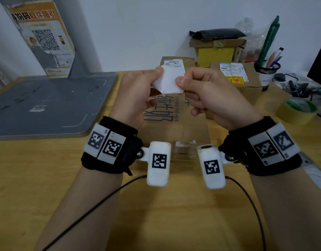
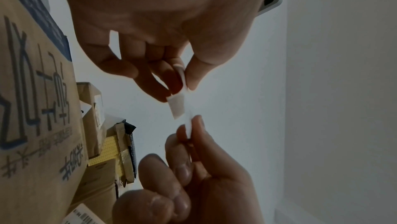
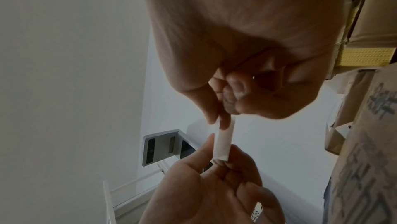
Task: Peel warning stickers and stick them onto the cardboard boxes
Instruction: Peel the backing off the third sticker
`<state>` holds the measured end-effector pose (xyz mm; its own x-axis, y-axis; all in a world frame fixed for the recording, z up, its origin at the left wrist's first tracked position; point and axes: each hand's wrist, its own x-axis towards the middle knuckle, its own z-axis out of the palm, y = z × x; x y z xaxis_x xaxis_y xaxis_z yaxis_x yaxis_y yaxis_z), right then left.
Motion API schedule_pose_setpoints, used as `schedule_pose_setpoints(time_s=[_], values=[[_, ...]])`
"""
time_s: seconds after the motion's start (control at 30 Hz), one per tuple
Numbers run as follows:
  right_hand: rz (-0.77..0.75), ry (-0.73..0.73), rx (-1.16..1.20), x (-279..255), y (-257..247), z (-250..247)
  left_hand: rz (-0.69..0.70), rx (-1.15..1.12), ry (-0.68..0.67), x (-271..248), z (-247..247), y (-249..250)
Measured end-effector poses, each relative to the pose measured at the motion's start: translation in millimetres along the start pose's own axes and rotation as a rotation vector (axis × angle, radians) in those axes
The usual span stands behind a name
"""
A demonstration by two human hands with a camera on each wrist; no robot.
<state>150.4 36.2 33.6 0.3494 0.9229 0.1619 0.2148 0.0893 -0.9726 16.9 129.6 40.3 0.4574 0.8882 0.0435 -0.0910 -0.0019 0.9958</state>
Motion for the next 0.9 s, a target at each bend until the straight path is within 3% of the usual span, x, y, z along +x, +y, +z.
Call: schedule_pose_setpoints(time_s=[0.9], values=[[-0.010,0.116,-0.107,1,-2,0,0.066,-0.089,0.160,6,7,-11]])
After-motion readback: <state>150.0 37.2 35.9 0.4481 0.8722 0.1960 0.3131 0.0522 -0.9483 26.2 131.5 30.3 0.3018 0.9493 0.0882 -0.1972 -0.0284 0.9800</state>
